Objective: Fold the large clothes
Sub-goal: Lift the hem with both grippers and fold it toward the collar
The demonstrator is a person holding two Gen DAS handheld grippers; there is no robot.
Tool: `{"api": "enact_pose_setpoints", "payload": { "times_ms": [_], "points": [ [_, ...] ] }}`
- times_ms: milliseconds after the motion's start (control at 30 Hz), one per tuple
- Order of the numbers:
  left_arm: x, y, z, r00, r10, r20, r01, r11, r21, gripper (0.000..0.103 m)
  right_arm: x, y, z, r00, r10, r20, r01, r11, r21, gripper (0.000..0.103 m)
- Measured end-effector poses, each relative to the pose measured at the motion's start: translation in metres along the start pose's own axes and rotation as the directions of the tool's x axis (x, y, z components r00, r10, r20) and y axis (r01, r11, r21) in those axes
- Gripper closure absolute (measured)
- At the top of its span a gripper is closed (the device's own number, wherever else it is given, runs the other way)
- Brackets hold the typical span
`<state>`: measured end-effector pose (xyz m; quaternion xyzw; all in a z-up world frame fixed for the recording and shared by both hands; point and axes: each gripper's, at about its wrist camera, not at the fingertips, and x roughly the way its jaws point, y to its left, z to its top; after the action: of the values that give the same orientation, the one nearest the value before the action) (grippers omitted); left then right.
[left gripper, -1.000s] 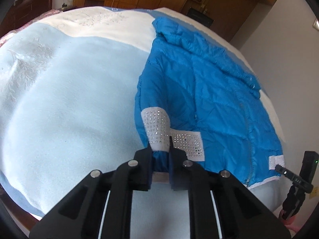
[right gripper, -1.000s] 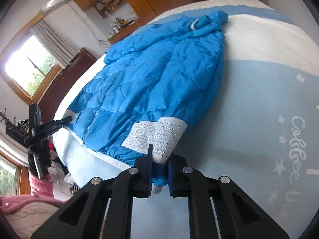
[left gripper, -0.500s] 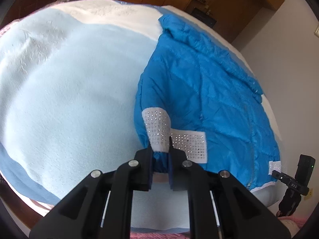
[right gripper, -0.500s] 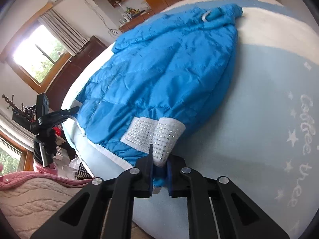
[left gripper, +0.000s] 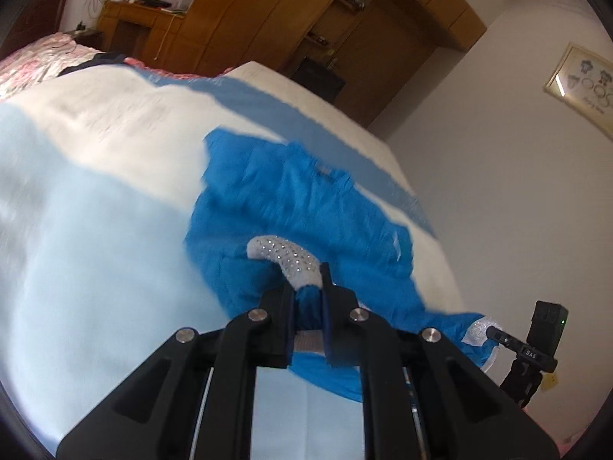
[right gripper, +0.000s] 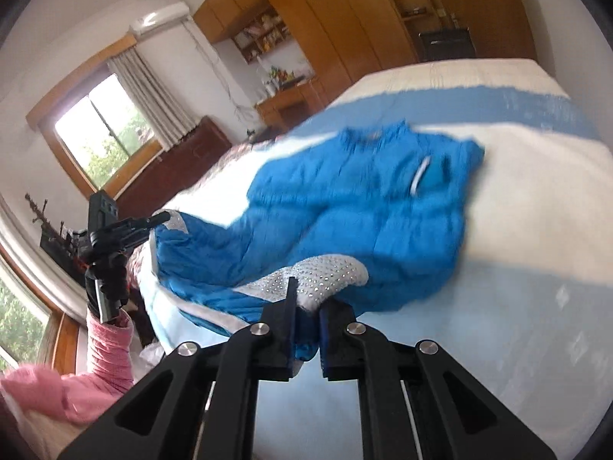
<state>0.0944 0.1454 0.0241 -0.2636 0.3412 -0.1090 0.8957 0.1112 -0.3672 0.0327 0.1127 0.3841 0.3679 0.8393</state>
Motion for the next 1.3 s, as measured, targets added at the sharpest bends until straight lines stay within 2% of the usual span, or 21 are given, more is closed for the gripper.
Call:
{"api": "enact_pose_setpoints", "payload": {
  "times_ms": [133,333,533,667,833,1033,1233,1300],
  "points": [
    [0.033,-0.008,0.056,0.999,-0.053,0.013,0.053,0.999,-0.012,0.094,0.007,-0.017,0.049,1.000,0.009,0.008,-0.009,0.998,0.059,0.095],
    [0.089,-0.018,0.114,0.999,-0.051,0.019,0.051,0.999,-0.008,0.094,0.033,-0.053,0.113,1.000,-0.001,0.010,0.000,0.990,0.143,0.095],
    [0.139,-0.010,0.155,0.998,-0.058,-0.006,0.058,0.997,-0.045,0.094,0.065,-0.092,0.157,1.000,0.005,0.001,-0.005,0.976,0.218,0.095],
    [0.178,0.001,0.176,0.999,-0.033,-0.038,0.031,0.997,-0.068,0.094,0.094,-0.121,0.179,1.000,0.000,-0.025,0.006,0.963,0.269,0.095],
    [0.234,0.023,0.193,0.994,0.007,-0.106,-0.018,0.995,-0.101,0.093,0.128,-0.158,0.195,0.998,-0.005,-0.063,0.025,0.945,0.326,0.095],
    [0.292,0.056,0.198,0.981,0.070,-0.182,-0.096,0.986,-0.136,0.092,0.173,-0.206,0.196,0.991,-0.013,-0.132,0.066,0.913,0.403,0.094],
    [0.323,0.078,0.193,0.971,0.059,-0.233,-0.099,0.981,-0.164,0.089,0.197,-0.239,0.184,0.988,0.037,-0.149,0.040,0.878,0.477,0.092],
    [0.323,0.081,0.194,0.970,0.034,-0.242,-0.078,0.982,-0.174,0.088,0.198,-0.240,0.182,0.987,0.048,-0.151,0.029,0.881,0.472,0.087]
  ]
}}
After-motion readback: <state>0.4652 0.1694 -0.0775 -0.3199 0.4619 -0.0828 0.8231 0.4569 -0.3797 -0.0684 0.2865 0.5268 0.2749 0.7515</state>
